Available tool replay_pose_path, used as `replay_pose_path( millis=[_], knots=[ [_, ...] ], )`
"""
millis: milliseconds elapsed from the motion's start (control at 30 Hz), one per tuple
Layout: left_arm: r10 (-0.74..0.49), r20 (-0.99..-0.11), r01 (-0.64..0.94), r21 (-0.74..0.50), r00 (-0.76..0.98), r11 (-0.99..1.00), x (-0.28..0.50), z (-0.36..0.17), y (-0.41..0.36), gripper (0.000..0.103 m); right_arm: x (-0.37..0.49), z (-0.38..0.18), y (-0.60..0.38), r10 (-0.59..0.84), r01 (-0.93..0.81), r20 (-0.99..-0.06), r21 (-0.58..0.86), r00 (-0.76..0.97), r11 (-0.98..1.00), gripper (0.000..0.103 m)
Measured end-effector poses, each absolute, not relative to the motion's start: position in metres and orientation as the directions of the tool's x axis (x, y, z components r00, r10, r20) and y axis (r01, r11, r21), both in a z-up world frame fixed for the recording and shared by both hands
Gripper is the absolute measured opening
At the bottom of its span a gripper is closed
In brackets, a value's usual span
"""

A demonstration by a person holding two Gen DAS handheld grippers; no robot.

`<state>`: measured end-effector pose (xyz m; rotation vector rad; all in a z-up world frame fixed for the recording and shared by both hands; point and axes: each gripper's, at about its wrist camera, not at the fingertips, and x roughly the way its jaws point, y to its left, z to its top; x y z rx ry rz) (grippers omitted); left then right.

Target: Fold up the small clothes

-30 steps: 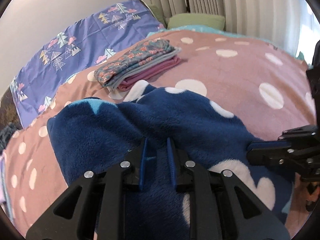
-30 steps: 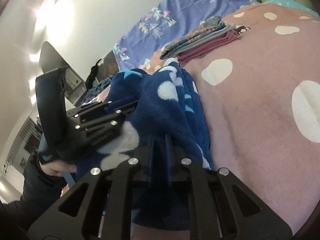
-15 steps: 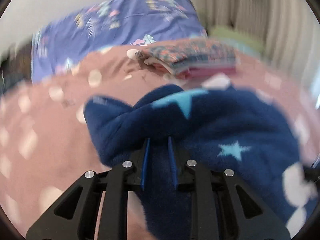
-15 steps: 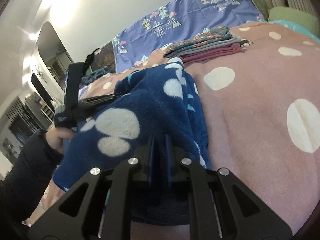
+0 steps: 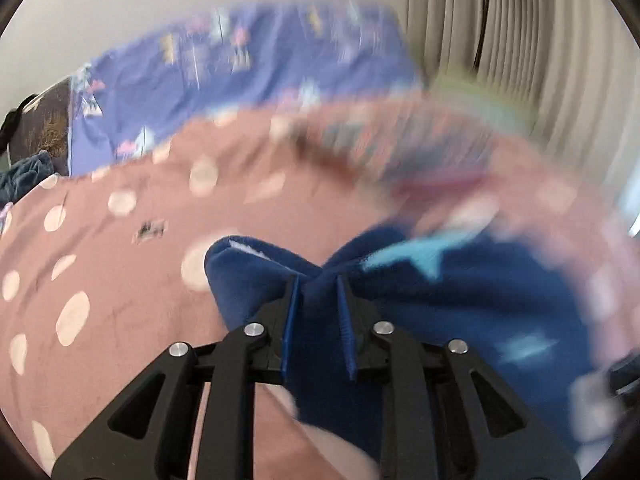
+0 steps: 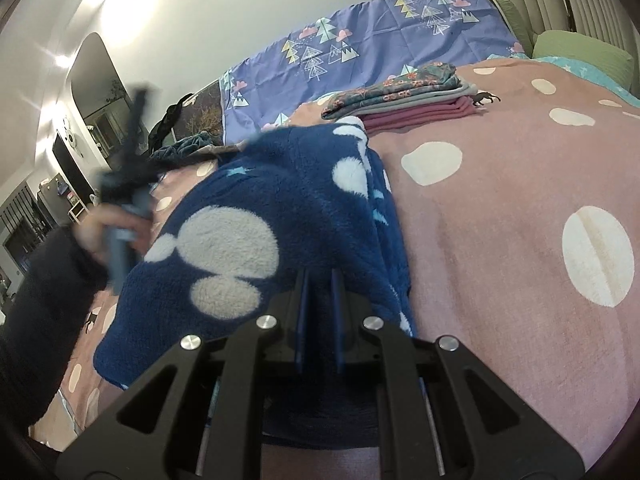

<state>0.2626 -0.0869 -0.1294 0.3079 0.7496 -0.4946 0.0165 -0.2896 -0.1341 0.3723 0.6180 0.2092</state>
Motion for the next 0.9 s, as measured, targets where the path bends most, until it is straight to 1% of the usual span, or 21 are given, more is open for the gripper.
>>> replay_pose_path(
  millis=[33,67,100,167,233,300,333,367,400,433,500,600,733,767,900],
  knots=[
    [-0.335,-0.694,0.526,0.074,0.637,0.847,0.265,-0.138,-0.086,0.026,0.019,-0.134,-0.288,0.304,-0.089,-0.520,0.397,0.798,0.913,0.010],
    [-0.360,-0.688,0.501,0.005,0.630,0.866,0.269,-0.138,-0.082,0.026,0.020,-0.133,-0.287,0.297,-0.088,-0.523,0.388,0.799,0.918,0.010],
    [-0.360,-0.690,0.488,-0.012,0.627,0.873,0.270,-0.137,-0.082,0.026,0.020,-0.133,-0.286,0.286,-0.080,-0.526,0.380,0.801,0.922,0.010],
    [-0.332,-0.693,0.498,0.045,0.640,0.866,0.264,-0.134,-0.086,0.026,0.020,-0.133,-0.286,0.282,-0.075,-0.531,0.377,0.799,0.923,0.010],
    [-0.336,-0.705,0.505,0.036,0.624,0.862,0.261,-0.123,-0.080,0.026,0.020,-0.133,-0.286,0.288,-0.077,-0.533,0.382,0.796,0.921,0.010],
    [-0.334,-0.694,0.501,0.044,0.637,0.864,0.250,-0.107,-0.074,0.030,0.019,-0.133,-0.287,0.290,-0.075,-0.534,0.388,0.795,0.919,0.010],
    [-0.330,-0.689,0.498,0.052,0.645,0.866,0.244,-0.102,-0.072,0.037,0.017,-0.134,-0.287,0.285,-0.072,-0.534,0.385,0.796,0.920,0.010],
    [-0.322,-0.681,0.493,0.065,0.657,0.868,0.234,-0.096,-0.071,0.040,0.016,-0.134,-0.287,0.282,-0.070,-0.534,0.382,0.797,0.921,0.010],
    [-0.324,-0.672,0.497,0.076,0.666,0.864,0.225,-0.089,-0.070,0.041,0.016,-0.134,-0.287,0.279,-0.068,-0.534,0.380,0.798,0.922,0.010],
    [-0.358,-0.659,0.536,0.082,0.662,0.841,0.207,-0.082,-0.070,0.042,0.016,-0.134,-0.286,0.276,-0.067,-0.536,0.377,0.798,0.924,0.010],
    [-0.419,-0.639,0.611,0.102,0.645,0.785,0.173,-0.074,-0.073,0.047,0.016,-0.134,-0.285,0.271,-0.067,-0.540,0.367,0.797,0.928,0.010],
    [-0.472,-0.602,0.670,0.148,0.645,0.728,0.117,-0.071,-0.076,0.058,0.016,-0.133,-0.283,0.267,-0.069,-0.544,0.356,0.795,0.932,0.010],
    [-0.466,-0.545,0.650,0.204,0.697,0.732,0.038,-0.080,-0.068,0.072,0.016,-0.134,-0.285,0.273,-0.072,-0.541,0.364,0.795,0.929,0.010],
    [-0.469,-0.532,0.646,0.208,0.705,0.735,0.022,-0.081,-0.065,0.077,0.016,-0.135,-0.285,0.276,-0.073,-0.539,0.367,0.795,0.928,0.010],
    [-0.520,-0.530,0.679,0.152,0.669,0.718,-0.024,-0.088,-0.054,0.083,0.015,-0.135,-0.286,0.278,-0.075,-0.530,0.372,0.801,0.925,0.010]
  ],
)
